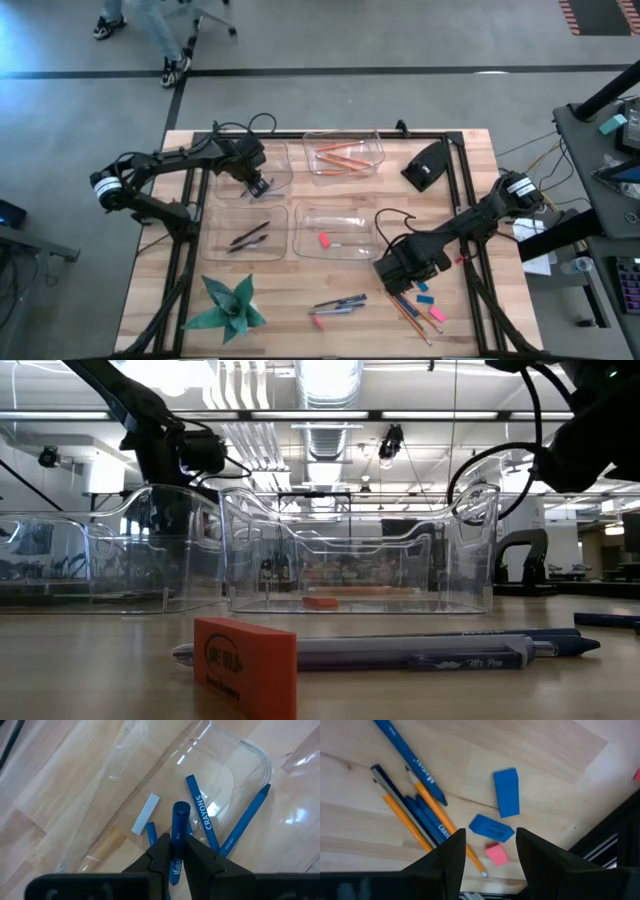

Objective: Sort crayons/erasers/pens/pencils in bins
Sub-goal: Put the blue crayon into the top left transparent bin, then put the blue eraser into the bottom right transparent bin

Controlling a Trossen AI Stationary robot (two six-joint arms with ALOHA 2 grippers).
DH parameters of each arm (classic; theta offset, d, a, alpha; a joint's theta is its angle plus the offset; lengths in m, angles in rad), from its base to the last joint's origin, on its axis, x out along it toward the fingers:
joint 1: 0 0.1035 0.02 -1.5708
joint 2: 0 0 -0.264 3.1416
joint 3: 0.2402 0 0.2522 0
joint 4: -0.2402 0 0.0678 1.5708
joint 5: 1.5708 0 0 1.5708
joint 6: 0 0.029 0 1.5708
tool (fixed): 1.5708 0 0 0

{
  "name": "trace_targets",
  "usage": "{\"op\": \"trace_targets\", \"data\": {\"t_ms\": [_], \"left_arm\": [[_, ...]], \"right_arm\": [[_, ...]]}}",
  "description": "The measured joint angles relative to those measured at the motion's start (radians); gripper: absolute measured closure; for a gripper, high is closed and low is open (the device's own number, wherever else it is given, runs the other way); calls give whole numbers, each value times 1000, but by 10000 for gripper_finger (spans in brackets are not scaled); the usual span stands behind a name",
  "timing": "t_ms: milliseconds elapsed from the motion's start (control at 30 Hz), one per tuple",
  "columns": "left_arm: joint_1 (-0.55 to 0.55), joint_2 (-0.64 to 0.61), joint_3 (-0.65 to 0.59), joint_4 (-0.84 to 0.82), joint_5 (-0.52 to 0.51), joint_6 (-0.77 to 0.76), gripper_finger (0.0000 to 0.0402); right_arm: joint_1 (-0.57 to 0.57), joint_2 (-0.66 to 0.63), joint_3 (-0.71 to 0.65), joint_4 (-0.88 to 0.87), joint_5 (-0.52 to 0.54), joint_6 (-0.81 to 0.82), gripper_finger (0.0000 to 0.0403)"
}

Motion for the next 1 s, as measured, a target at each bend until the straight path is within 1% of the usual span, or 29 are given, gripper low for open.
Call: {"op": "trace_targets", "data": {"t_ms": [200, 367, 467, 567, 833, 1000], "left_arm": [[0, 0, 18, 5, -9, 4, 371], [0, 0, 29, 6, -9, 8, 385], [0, 0, 30, 6, -9, 0, 384], [0, 2, 26, 6, -9, 0, 362], [0, 4, 32, 5, -10, 0, 273], [0, -5, 70, -4, -10, 0, 245]], "right_arm": [[-1, 0, -5, 1, 2, 9, 239], [-1, 0, -6, 0, 2, 6, 250], [-1, 0, -6, 0, 3, 6, 257], [-1, 0, -6, 0, 4, 6, 262], [-1, 0, -6, 2, 4, -2, 262], [-1, 0, -7, 4, 5, -10, 266]]}}
